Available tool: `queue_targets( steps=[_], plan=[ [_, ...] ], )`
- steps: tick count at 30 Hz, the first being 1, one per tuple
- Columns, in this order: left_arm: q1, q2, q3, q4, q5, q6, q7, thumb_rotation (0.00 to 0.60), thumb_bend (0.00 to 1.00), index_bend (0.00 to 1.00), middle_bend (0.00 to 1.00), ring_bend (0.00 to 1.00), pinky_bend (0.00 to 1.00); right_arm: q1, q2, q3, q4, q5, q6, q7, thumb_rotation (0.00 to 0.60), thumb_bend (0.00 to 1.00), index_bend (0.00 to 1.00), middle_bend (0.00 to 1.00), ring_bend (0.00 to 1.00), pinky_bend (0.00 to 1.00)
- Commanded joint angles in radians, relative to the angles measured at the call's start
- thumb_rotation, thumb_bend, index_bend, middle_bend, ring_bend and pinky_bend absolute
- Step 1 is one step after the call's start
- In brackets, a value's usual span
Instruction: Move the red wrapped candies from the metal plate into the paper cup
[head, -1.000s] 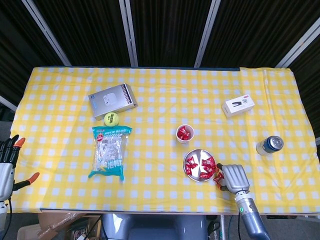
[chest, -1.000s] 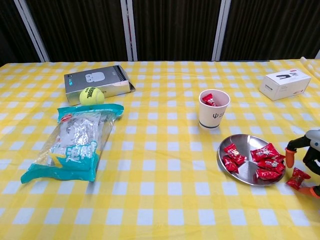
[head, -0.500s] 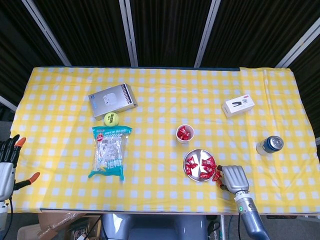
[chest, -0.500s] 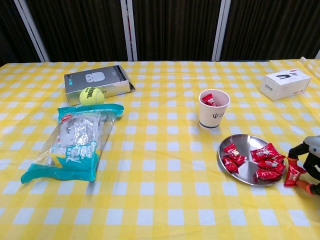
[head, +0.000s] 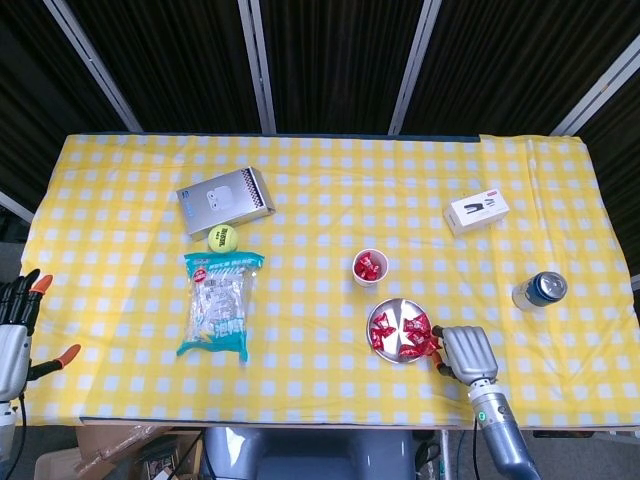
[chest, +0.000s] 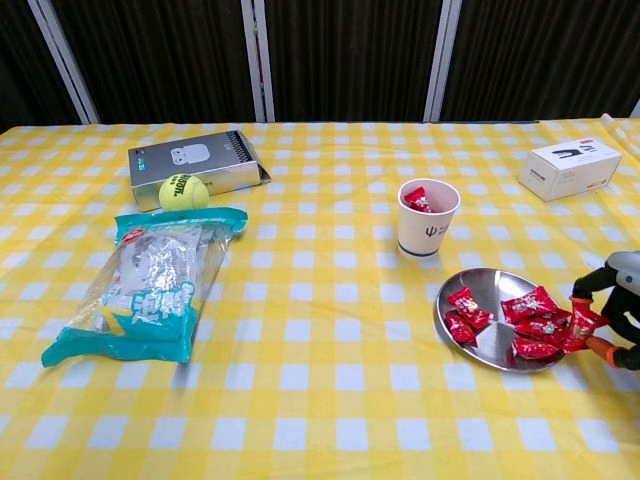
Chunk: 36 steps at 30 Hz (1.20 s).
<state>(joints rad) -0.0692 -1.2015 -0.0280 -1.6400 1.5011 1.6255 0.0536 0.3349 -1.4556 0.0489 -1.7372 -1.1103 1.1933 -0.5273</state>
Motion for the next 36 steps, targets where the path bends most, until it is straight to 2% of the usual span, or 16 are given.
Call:
queue_targets(
  steps=[1,4,11,18,26,36],
  plan=[
    [0.003,0.000,-0.001,0.005,0.000,-0.002,-0.006,0.600,0.08,0.00,0.00,0.00,0.00,0.014,0.029,0.032,-0.042,-0.004,0.013,-0.002,0.600,0.63,0.61,0.85,0.87,0.91],
    [0.004,0.001,-0.004,0.008,-0.002,-0.006,-0.012,0.600,0.08,0.00,0.00,0.00,0.00,0.037,0.058,0.077,-0.084,0.002,0.021,-0.012,0.600,0.63,0.61,0.85,0.87,0.91],
    [0.002,0.002,-0.012,0.003,-0.015,-0.025,-0.016,0.600,0.08,0.00,0.00,0.00,0.00,0.128,0.104,0.208,-0.173,0.097,-0.021,-0.031,0.600,0.63,0.61,0.85,0.87,0.91],
    [-0.004,-0.004,-0.023,0.017,-0.015,-0.034,0.006,0.600,0.08,0.00,0.00,0.00,0.00,0.247,0.067,0.294,-0.137,0.240,-0.075,-0.080,0.600,0.63,0.61,0.85,0.87,0.91],
    [-0.003,0.000,-0.029,0.028,-0.030,-0.052,-0.015,0.600,0.08,0.00,0.00,0.00,0.00,0.352,-0.024,0.310,-0.005,0.362,-0.115,-0.111,0.600,0.63,0.61,0.85,0.87,0.91],
    [-0.002,0.006,-0.036,0.023,-0.039,-0.063,-0.022,0.600,0.08,0.00,0.00,0.00,0.00,0.435,-0.102,0.315,0.124,0.411,-0.130,-0.111,0.600,0.63,0.59,0.85,0.87,0.91]
  ],
)
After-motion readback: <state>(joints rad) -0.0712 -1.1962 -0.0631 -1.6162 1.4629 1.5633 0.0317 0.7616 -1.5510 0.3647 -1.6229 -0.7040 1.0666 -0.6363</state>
